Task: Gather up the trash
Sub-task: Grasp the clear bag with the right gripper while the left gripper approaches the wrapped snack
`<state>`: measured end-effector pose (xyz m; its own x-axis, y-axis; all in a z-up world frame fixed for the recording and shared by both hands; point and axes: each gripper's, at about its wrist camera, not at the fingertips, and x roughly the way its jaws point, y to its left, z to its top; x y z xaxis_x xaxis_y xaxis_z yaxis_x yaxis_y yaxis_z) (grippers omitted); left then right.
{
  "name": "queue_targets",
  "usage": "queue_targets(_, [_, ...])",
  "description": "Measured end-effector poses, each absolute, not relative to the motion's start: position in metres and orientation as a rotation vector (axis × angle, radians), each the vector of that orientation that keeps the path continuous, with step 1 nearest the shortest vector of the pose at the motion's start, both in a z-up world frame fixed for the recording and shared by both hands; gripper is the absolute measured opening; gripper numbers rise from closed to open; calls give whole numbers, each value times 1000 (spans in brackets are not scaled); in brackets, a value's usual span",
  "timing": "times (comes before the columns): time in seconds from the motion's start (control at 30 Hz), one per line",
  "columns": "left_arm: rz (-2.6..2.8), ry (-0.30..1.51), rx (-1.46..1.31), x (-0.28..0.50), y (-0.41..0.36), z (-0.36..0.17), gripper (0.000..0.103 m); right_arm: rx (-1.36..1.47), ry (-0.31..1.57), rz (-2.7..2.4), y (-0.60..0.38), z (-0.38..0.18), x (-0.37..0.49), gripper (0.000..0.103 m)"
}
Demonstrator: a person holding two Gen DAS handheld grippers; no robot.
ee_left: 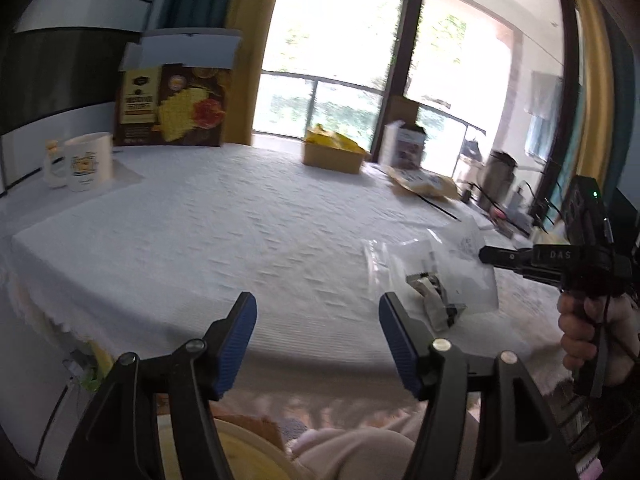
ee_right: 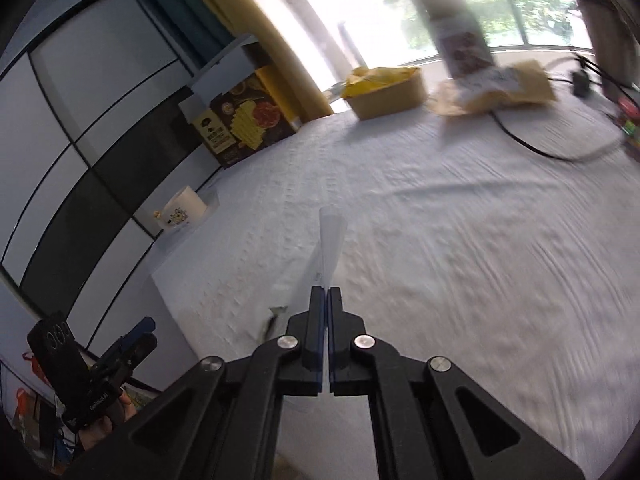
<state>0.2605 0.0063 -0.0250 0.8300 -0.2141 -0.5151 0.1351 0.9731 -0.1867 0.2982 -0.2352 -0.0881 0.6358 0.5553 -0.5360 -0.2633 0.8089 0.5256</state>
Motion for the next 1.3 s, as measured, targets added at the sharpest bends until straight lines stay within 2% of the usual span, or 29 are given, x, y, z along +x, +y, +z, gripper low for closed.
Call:
queue_targets(0.37, [-356, 633, 0, 279, -92, -34, 65, 412, 695, 432, -263, -100, 280, 1])
queue_targets(0.67, [-371, 712, 113, 301, -129, -51, 65, 448, 746, 463, -276, -112, 285, 2])
queue_targets(0.93, [-363, 706, 156, 312, -151, -56, 65, 481, 758, 472, -285, -117, 290, 4])
queue_targets(1.3, [-367, 707, 98, 328, -156, -54, 65, 492, 757, 463, -295, -117, 293, 20])
